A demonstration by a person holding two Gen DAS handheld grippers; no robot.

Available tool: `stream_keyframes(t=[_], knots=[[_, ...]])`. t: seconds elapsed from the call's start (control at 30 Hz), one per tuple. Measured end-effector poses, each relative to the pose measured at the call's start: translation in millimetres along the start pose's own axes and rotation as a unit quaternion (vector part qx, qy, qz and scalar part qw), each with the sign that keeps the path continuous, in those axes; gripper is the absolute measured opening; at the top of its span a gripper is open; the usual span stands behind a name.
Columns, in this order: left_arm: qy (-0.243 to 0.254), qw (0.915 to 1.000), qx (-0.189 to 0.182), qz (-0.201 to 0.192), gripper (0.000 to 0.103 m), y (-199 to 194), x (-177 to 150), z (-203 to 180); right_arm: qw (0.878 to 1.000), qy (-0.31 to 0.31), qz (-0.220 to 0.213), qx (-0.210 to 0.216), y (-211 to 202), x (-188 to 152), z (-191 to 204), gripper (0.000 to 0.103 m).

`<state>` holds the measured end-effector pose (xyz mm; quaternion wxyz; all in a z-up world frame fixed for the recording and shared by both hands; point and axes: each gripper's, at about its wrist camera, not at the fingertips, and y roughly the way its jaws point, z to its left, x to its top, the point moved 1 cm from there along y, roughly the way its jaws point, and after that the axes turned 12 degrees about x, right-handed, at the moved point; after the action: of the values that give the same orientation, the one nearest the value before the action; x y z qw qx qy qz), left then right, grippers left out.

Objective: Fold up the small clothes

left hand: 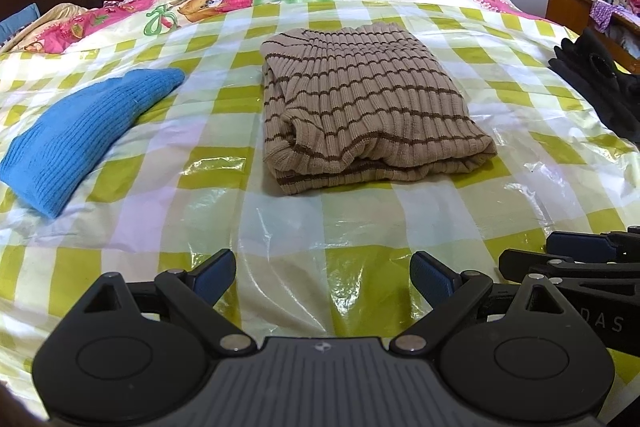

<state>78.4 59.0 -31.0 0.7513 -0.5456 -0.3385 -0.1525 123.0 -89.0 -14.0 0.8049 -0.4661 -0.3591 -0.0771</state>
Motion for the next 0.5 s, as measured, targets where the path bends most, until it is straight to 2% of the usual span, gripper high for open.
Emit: stream_keyframes(t=[0.5], knots=[[-0.001,1.0,-0.006,0.002,0.103,-0.4,-0.9,-0.7,1.0,0.0,-0.003,-0.007,-2.2,-1.0,0.3,0.045]])
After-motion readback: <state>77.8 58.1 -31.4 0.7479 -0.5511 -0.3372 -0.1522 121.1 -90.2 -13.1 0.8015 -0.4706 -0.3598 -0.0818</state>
